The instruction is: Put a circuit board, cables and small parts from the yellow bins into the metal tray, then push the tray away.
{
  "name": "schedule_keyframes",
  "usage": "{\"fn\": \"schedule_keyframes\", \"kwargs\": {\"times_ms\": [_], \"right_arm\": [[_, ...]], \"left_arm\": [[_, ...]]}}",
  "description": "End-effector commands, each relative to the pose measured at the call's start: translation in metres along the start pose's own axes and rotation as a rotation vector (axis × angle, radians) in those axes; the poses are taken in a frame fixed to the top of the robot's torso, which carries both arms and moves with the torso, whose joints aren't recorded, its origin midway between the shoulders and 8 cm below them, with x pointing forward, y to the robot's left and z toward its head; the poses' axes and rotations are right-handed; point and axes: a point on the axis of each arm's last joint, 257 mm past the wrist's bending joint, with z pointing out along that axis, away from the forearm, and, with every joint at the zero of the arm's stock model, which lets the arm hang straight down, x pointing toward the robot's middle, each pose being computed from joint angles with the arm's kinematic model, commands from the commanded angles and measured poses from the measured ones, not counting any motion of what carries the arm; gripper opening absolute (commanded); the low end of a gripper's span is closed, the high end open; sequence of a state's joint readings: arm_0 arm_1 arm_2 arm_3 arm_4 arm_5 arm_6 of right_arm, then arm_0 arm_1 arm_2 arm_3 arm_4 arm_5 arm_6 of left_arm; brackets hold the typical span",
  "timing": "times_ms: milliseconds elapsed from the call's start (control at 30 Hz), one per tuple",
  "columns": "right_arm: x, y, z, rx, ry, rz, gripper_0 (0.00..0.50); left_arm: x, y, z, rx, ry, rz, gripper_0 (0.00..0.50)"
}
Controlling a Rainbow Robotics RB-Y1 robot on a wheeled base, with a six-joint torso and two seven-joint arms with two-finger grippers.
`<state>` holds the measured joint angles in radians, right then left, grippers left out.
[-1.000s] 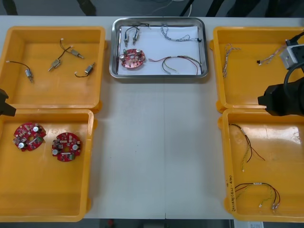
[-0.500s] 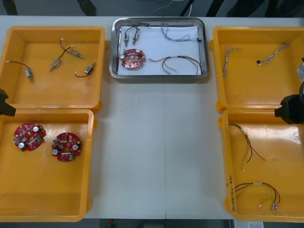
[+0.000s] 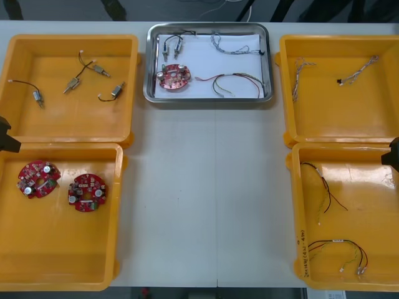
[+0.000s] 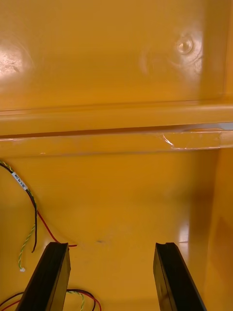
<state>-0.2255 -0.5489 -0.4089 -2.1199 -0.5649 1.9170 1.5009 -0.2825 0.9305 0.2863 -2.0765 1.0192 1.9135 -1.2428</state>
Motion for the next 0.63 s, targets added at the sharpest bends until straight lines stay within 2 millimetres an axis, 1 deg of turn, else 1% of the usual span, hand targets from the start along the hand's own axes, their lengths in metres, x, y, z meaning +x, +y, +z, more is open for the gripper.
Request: {"fn": "schedule_keyframes", "kwargs": {"times_ms": [33,167,633], "right_arm": [[-0.0012,-0.0166,-0.0092,0.032,-0.009,-0.030,0.500],[-0.0010,-0.0130,-0.0087,0.026,-0.007,-0.047,0.500],[-0.0010,-0.0130,-0.0087,0.026,-0.007,-0.047,0.500]], "left_arm": [[-0.0037,0.0163,-0.0161,-0.058,-0.026,0.000,0.500],[-0.0037,0.0163,-0.0161,-0.058,-0.026,0.000,0.500],[-0.0037,0.0163,-0.0161,-0.058,-0.026,0.000,0.500]]}}
